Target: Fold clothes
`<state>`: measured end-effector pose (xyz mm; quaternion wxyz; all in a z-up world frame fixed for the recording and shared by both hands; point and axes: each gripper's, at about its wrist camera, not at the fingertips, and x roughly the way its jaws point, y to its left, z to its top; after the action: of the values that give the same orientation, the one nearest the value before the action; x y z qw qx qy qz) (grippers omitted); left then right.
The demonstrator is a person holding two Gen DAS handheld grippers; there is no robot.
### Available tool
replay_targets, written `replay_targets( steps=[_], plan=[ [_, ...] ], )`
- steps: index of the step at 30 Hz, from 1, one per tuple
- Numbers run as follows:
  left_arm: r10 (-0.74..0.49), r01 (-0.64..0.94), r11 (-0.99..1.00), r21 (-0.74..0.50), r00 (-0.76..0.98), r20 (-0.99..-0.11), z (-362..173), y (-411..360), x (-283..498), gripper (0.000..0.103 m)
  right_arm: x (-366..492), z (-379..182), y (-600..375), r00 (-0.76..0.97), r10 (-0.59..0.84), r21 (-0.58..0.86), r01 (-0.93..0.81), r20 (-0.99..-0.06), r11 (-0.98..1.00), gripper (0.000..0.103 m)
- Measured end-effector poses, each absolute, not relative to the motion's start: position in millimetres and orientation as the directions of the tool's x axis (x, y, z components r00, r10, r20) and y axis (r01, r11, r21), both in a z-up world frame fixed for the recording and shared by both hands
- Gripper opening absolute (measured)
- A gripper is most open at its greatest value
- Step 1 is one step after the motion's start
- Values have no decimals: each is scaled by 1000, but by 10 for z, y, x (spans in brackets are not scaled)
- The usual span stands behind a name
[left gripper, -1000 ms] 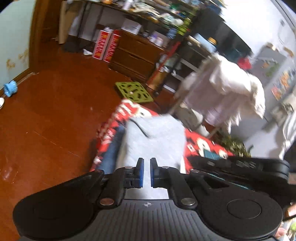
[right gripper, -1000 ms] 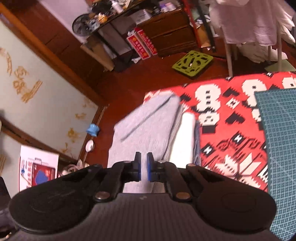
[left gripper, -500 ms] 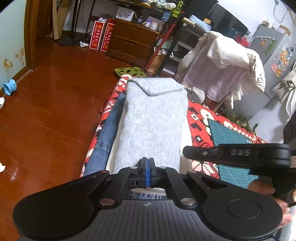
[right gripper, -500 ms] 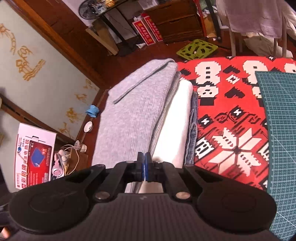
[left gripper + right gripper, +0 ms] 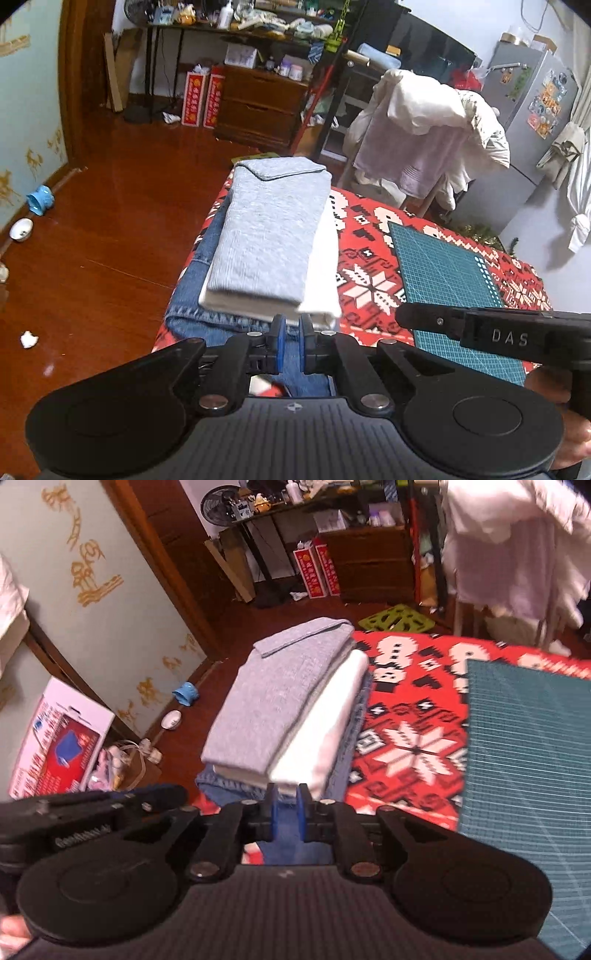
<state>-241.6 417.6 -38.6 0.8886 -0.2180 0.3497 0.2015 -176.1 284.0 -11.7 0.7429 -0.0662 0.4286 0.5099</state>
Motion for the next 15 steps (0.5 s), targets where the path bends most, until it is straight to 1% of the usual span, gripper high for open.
replay_targets(
  steps=[1, 2, 3, 5, 6, 7, 8, 9, 10, 12, 13, 14, 15],
  plan=[
    [217, -515, 823, -239, 675, -705, -360, 4104, -2471, 21, -1821, -79, 2748, 129, 700, 319, -822, -703, 472, 21],
    [231, -519, 823, -231, 677, -699, -339, 4026, -2533, 27, -1879, -45, 2656, 146, 699, 301, -828, -700, 473, 28],
    [242, -523, 823, -223, 676, -696, -319, 3952, -2585, 32, -1937, -7, 2567, 162, 700, 283, -833, -696, 475, 32],
    [259, -533, 820, -208, 670, -695, -286, 3821, -2673, 36, -2056, 58, 2397, 194, 698, 252, -839, -689, 482, 37],
    [271, -541, 817, -200, 666, -695, -271, 3753, -2720, 40, -2111, 87, 2310, 206, 696, 239, -841, -688, 485, 41],
    [282, -548, 814, -191, 661, -695, -256, 3686, -2767, 43, -2164, 115, 2222, 217, 693, 228, -842, -687, 490, 43],
    [296, -556, 811, -181, 658, -692, -237, 3619, -2823, 49, -2211, 138, 2135, 226, 692, 221, -842, -686, 493, 48],
    [311, -564, 808, -173, 656, -688, -215, 3562, -2875, 56, -2261, 160, 2045, 239, 691, 213, -839, -682, 500, 56],
    [324, -571, 804, -165, 654, -684, -191, 3513, -2918, 59, -2311, 184, 1962, 254, 690, 204, -837, -678, 508, 60],
    [337, -577, 801, -158, 653, -678, -142, 3421, -3002, 71, -2405, 228, 1806, 287, 685, 178, -833, -670, 524, 70],
    [343, -582, 799, -154, 650, -678, -123, 3383, -3035, 73, -2462, 252, 1719, 306, 683, 163, -832, -663, 531, 73],
    [351, -589, 795, -147, 644, -680, -106, 3348, -3066, 76, -2520, 272, 1644, 321, 681, 149, -831, -658, 536, 80],
    [360, -596, 791, -140, 638, -681, -88, 3314, -3094, 78, -2569, 285, 1586, 331, 678, 139, -830, -656, 540, 85]
  ],
)
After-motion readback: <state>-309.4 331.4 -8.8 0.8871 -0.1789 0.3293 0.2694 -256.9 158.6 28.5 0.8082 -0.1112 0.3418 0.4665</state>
